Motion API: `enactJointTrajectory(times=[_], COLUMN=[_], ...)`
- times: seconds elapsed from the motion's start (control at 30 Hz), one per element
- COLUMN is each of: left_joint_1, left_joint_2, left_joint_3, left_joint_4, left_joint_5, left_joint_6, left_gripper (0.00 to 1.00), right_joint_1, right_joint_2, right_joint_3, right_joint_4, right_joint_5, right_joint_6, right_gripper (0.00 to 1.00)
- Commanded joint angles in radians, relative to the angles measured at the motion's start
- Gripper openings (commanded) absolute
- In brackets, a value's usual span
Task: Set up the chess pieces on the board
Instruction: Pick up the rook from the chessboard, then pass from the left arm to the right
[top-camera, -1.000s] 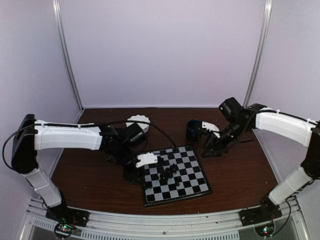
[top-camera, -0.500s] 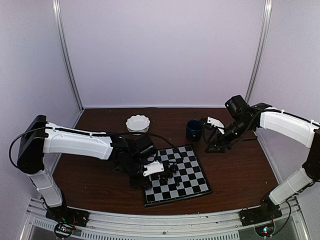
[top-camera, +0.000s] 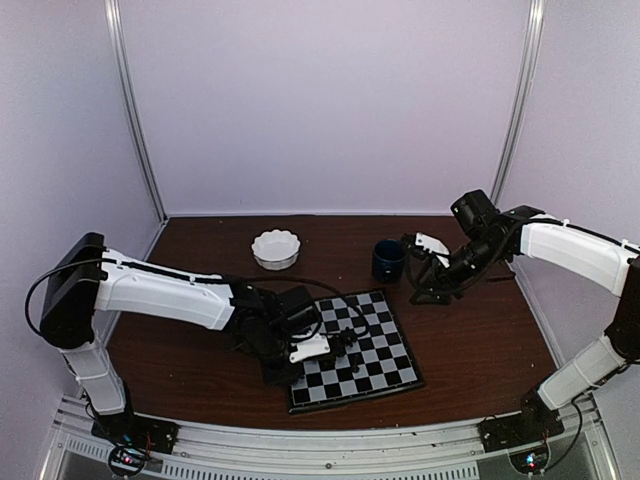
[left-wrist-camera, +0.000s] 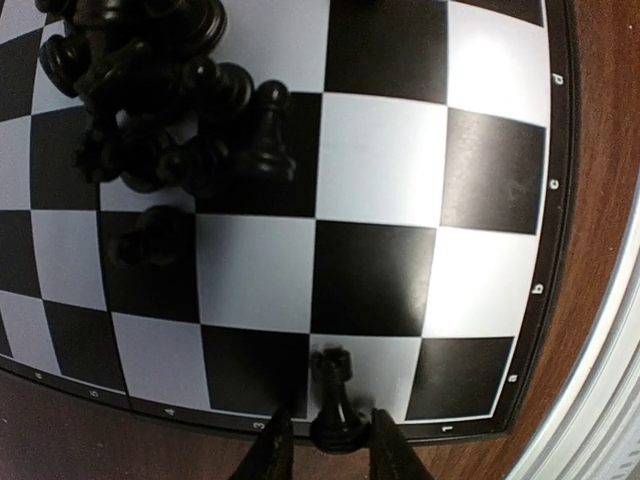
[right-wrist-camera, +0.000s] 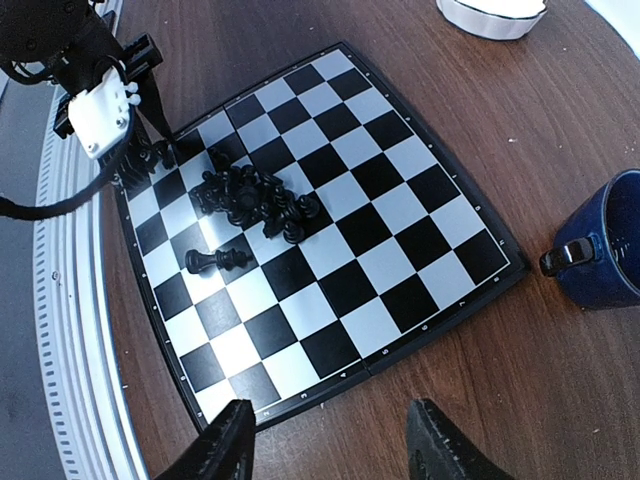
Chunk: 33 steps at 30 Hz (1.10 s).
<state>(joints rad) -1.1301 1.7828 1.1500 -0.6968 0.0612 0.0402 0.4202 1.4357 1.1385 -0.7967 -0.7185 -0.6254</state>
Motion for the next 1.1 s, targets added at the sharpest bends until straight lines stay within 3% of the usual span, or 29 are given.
enactJointTrajectory(times=[0.0,0.4,0.6,0.73,0.87,1.07], left_joint_1=[-0.004,-0.005,-0.003,-0.002,-0.002,-0.003], left_joint_2=[0.016,0.015,-0.120,-0.233,-0.324,-0.343], left_joint_3=[-0.009,-0.014,0.003,-0.035,-0.123,-0.145], left_joint_4=[0.026,0.041,0.063,0.220,0.528,0.804], left_joint_5=[-0.021,-0.025,0.022,0.046,0.096,0.122], left_joint_6=[-0.007,-0.018,-0.053,-0.131,-0.213,-0.269], left_gripper=[0.24,0.12,0.12,0.12,0.12,0.12], right_joint_1=[-0.005,-0.008,-0.030,-0.061,-0.057,0.030], right_joint_2=[-0.025,-0.024,-0.037,-0.065,-0.073,-0.038], right_joint_3=[-0.008,-0.008,-0.003,0.032,0.111,0.210], right_joint_4=[0.007,0.008,0.019,0.051,0.032,-0.082], right_joint_5=[-0.018,-0.023,-0.047,-0.104,-0.201,-0.333], right_joint_6=[-0.002,0.004,0.056,0.187,0.289,0.352], right_gripper=[0.54,0.54,0.54,0.54,0.55,0.61])
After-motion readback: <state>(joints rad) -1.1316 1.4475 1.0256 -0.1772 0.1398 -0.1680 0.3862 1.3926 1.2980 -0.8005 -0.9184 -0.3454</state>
